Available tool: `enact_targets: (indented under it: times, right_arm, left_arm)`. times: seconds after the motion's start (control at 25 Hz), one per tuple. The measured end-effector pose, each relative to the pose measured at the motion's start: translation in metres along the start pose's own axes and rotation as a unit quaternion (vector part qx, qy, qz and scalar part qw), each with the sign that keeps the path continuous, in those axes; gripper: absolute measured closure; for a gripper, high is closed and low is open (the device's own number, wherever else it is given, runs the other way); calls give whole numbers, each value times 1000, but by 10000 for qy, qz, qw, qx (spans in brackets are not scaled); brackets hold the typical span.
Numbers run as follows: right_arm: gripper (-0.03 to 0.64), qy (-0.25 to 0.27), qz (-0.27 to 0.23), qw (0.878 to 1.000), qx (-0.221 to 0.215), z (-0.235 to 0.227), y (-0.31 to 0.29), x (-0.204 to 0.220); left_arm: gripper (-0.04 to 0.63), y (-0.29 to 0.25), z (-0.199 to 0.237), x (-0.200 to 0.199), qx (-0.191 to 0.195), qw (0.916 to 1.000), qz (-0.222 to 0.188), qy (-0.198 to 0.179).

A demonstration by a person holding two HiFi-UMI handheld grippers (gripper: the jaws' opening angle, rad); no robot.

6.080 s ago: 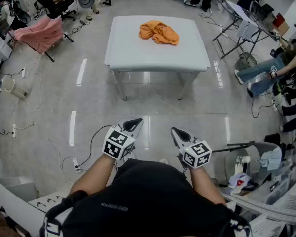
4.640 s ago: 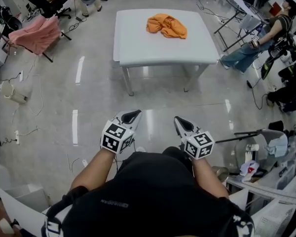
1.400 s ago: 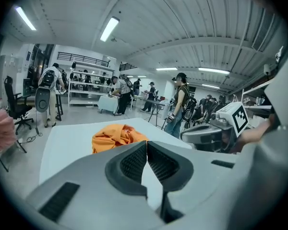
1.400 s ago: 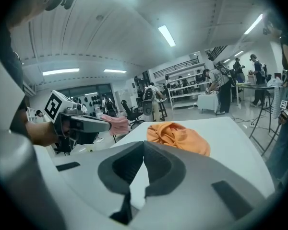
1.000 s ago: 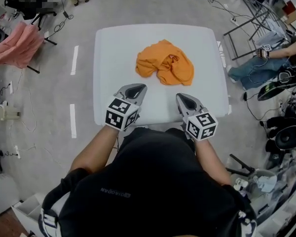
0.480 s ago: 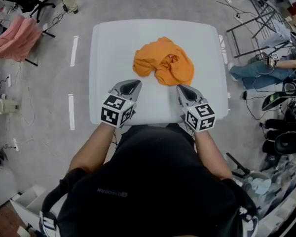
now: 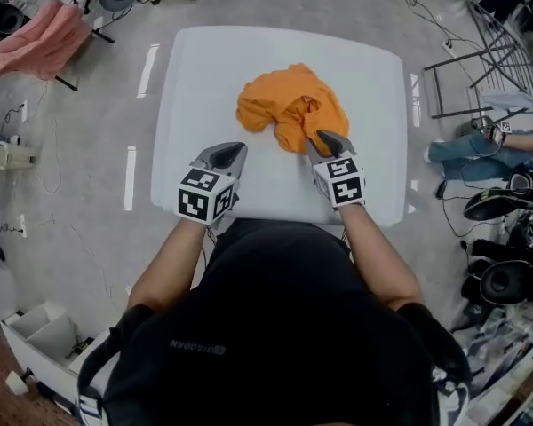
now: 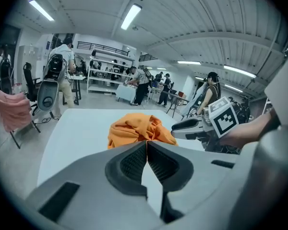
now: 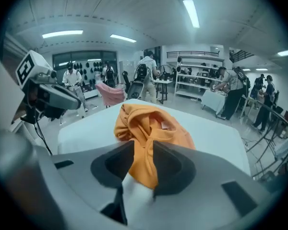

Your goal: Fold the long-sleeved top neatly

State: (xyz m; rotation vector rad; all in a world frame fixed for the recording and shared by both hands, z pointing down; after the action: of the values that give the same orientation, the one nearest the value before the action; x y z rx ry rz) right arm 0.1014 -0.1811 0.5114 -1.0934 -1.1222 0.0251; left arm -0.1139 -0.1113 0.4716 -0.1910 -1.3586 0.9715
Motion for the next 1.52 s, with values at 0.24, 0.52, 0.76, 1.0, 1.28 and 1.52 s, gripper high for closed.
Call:
enact_targets:
  times: [0.24,0.52,0.76,1.0,1.28,1.52]
  right_arm:
    - [428,160,315,9993,114,-1,-41,-3]
    - [552,-398,447,9975,385,-26,-53,10]
    - [594,-634,-100,9970,430,-52,-26,11]
    - [595,-260,-830,9943,616,-74,30,-10]
    - [595,93,-1449,9877,578,-81,87,-58]
    - [595,438,-1714,9827,542,-71,113,-88]
  left_arm:
    - [589,5,-6,3,-244,9997,-26,64]
    - [589,6,-7,3,-388,9992,25,-10]
    - [589,-5,-12,-7,-415,9987,20,-303]
    - [586,-20,-14,-19,-568,9927,95,-1062]
    - [441,-43,-14,-35,-869,9718,337,-2165]
    - [407,-67,-53,-32,-725,9333,629,-3459]
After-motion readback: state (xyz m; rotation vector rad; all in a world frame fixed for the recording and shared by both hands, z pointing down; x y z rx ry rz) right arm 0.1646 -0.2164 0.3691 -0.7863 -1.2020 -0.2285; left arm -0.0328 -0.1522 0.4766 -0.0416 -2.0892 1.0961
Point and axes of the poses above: the fingertips, and each gripper's own axes: y backward along the fingers, z to its left, x out of its underside, the point moved 7 cm from there along y, backward along the fingers, and after that the axes turned 6 degrees about z, right-handed, at the moved point
